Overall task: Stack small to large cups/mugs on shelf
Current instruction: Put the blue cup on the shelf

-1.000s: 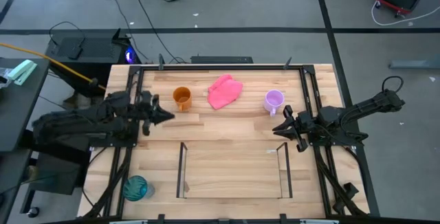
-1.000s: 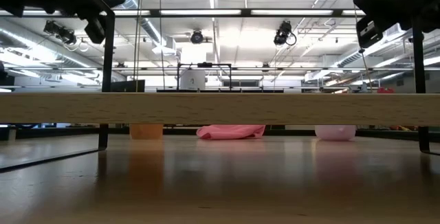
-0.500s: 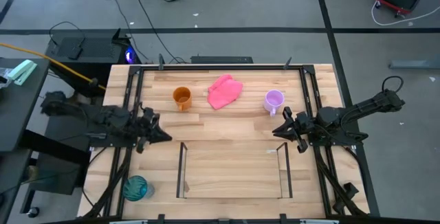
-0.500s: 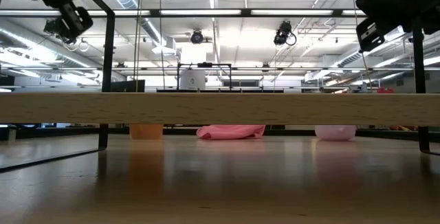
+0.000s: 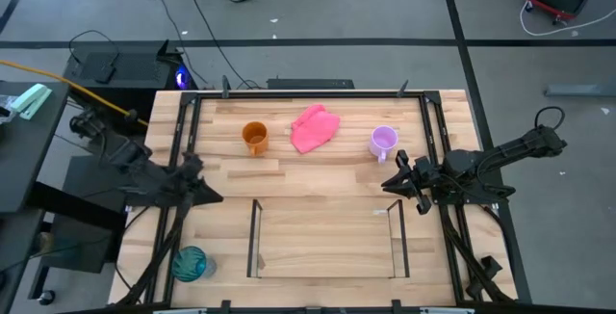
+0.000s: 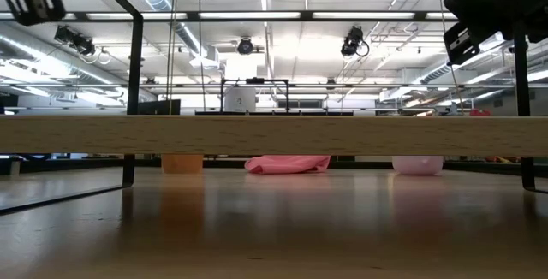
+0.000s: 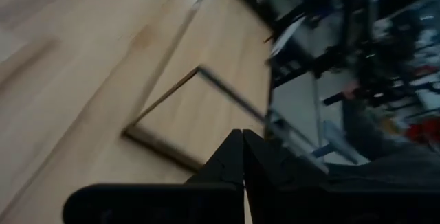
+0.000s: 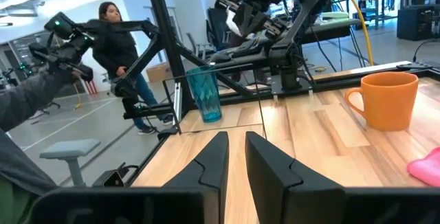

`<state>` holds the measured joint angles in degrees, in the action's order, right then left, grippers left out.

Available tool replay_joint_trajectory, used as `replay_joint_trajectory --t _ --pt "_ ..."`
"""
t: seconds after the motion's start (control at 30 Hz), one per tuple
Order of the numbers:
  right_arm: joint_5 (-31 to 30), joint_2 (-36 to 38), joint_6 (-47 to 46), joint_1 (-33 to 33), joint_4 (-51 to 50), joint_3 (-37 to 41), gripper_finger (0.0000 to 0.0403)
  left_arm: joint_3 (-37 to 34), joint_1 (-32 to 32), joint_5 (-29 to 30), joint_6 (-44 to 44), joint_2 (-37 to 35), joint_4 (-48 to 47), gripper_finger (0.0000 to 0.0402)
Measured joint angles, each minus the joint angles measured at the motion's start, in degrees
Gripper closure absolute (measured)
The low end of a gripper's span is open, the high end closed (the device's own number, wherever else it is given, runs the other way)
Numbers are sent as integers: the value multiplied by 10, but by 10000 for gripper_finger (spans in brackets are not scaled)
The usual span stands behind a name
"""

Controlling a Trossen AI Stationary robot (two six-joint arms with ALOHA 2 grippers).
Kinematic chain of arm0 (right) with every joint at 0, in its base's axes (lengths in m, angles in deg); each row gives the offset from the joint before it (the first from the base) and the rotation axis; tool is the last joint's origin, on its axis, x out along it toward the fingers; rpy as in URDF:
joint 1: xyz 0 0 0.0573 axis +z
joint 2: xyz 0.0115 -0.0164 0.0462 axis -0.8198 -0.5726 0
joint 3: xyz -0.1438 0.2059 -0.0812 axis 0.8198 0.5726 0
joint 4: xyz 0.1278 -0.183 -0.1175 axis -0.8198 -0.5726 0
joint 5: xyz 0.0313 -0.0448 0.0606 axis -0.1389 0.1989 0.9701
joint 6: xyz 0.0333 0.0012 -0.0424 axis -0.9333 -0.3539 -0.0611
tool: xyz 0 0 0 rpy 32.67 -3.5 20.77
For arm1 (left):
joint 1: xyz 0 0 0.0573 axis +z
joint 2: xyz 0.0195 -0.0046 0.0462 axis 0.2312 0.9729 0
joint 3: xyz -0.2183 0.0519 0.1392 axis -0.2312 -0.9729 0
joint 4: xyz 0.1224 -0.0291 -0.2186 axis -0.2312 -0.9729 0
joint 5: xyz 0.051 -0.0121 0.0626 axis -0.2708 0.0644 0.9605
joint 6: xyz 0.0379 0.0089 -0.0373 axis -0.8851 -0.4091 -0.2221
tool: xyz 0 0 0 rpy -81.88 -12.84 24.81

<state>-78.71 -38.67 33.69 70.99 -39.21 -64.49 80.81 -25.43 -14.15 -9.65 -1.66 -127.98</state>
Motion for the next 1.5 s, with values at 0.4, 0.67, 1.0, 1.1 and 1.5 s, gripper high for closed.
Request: replay_joint_trajectory --t 0.4,0.67,1.0,1.1,1.5 --pt "0 0 -13 0 0 0 345 168 -83 -80 280 200 -280 392" --pt "0 0 -26 0 0 0 345 273 -144 -164 382 324 -347 382" --pt "0 0 -29 0 0 0 345 349 -227 -170 509 417 -397 388" --pt "0 0 -29 0 0 0 345 349 -242 -183 533 432 -392 380" --pt "0 0 -29 0 0 0 345 349 -261 -188 600 450 -393 340"
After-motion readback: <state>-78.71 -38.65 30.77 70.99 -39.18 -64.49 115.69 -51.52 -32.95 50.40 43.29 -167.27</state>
